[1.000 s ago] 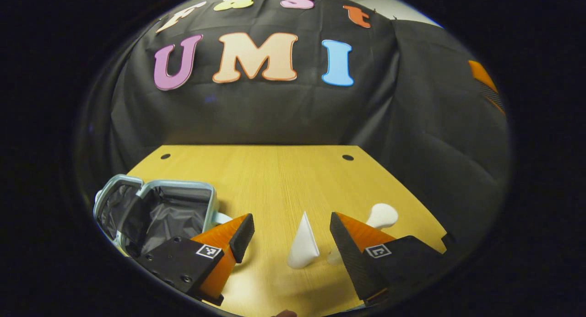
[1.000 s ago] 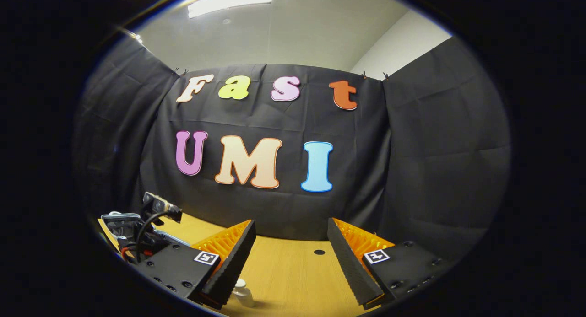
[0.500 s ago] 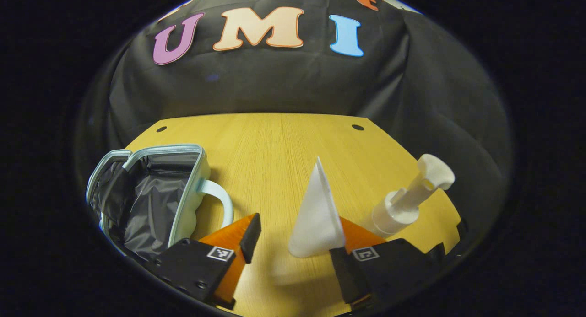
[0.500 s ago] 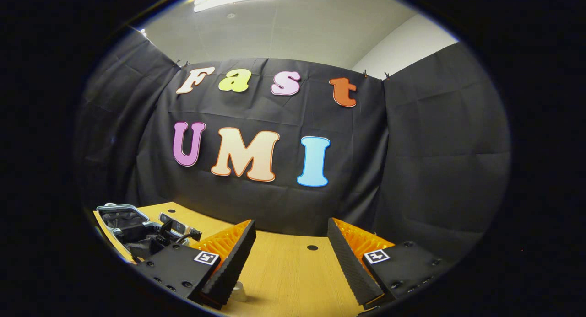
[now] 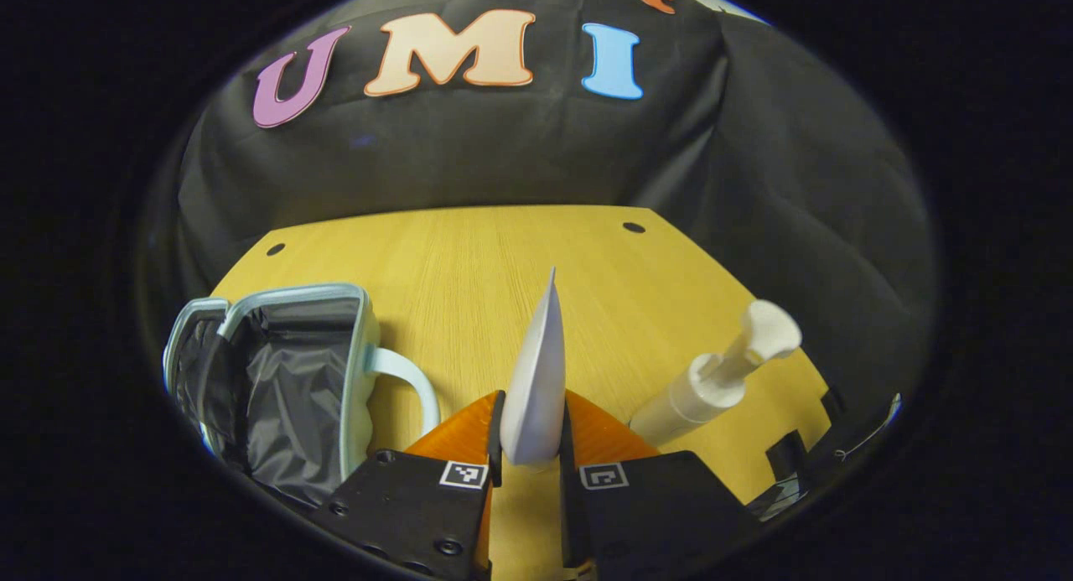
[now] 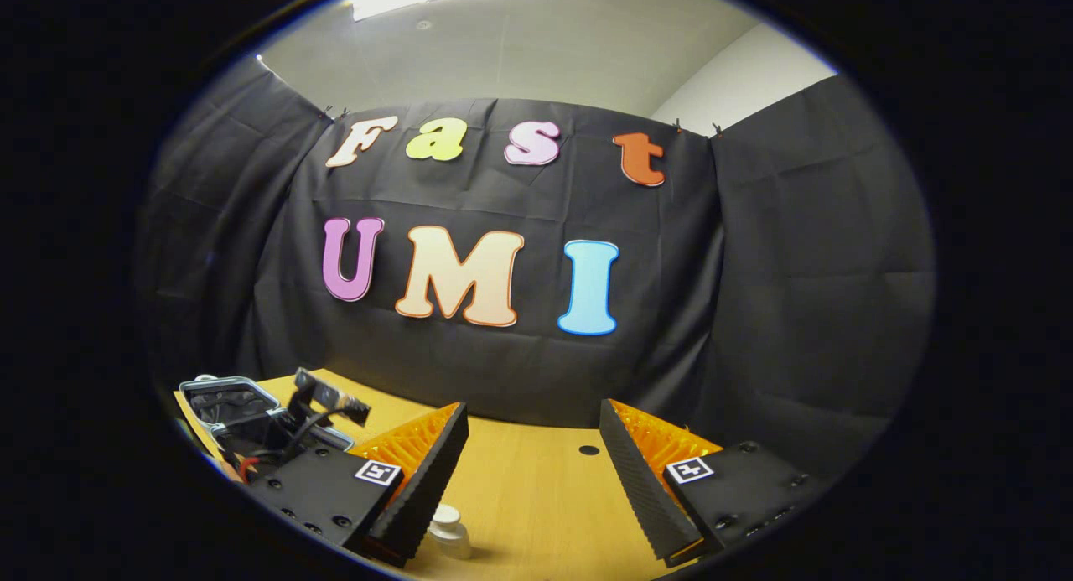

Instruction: First open the suitcase, pack the skin care products into it, and then close the suitcase.

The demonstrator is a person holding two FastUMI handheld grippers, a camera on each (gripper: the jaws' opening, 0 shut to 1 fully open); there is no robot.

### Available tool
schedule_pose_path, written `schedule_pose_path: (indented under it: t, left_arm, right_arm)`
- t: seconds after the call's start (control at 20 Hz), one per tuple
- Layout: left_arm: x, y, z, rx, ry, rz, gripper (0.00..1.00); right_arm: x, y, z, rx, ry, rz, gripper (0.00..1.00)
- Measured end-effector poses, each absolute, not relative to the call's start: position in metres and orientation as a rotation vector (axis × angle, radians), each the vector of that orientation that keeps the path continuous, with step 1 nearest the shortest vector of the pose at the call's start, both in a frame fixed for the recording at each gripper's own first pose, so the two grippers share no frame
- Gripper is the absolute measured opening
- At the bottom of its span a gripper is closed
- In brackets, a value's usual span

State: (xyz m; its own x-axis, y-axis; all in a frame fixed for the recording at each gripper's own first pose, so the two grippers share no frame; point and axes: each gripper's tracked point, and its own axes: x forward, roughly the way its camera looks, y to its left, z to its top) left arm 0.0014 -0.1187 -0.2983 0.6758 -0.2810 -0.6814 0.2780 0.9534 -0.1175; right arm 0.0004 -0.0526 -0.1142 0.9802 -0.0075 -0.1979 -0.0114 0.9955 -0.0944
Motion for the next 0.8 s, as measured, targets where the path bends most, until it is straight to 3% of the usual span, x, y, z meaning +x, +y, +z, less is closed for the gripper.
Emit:
schedule_pose_path:
  t: [0.4,0.8]
  left_arm:
    - [0.005,-0.087,-0.222,-0.022,0.674,-0.318,0.25]
    - [-0.010,-0.056,-0.206,-0.016,0.683,-0.280,0.25]
  right_arm:
    - [0.017,-0.007,-0.181,-0.071,0.308,0.065,0.99]
    - [0.005,0.016,-0.268,-0.077,0.481,0.109,0.99]
